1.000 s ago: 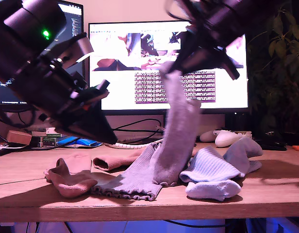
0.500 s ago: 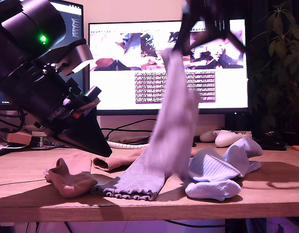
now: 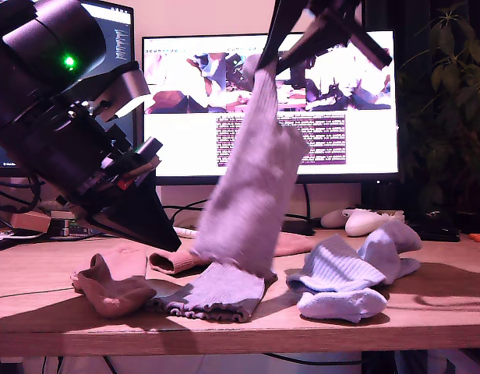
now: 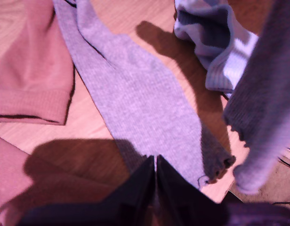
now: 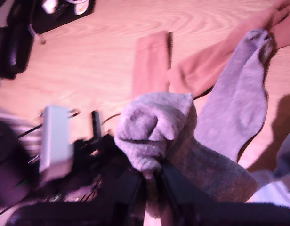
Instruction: Pair up the socks based on colour and pattern, by placing them on top of one another
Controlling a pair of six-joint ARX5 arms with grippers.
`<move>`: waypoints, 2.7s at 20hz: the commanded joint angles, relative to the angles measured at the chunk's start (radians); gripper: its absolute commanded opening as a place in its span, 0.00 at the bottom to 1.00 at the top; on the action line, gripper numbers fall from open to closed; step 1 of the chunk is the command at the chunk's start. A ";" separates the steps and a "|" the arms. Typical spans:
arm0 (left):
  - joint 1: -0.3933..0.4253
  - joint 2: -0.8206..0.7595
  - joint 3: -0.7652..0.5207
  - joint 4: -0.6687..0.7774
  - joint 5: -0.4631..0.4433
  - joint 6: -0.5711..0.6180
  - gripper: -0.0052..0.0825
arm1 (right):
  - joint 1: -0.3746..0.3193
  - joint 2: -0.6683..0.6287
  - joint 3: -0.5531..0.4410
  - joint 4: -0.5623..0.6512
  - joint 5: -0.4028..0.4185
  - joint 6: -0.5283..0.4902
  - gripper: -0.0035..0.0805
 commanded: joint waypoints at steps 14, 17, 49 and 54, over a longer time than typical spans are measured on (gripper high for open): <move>-0.016 -0.011 -0.006 0.015 0.048 -0.014 0.04 | -0.010 0.343 -0.004 0.340 0.115 0.018 0.03; -0.041 -0.011 -0.006 0.015 0.053 -0.031 0.04 | -0.019 0.391 -0.004 0.403 0.183 -0.001 0.03; -0.108 -0.009 -0.006 0.113 0.006 0.262 0.28 | -0.069 -0.182 -0.209 0.289 0.295 -0.480 0.03; -0.108 0.019 -0.006 0.155 -0.011 0.339 0.39 | -0.069 -0.528 -0.491 0.416 0.301 -0.525 0.03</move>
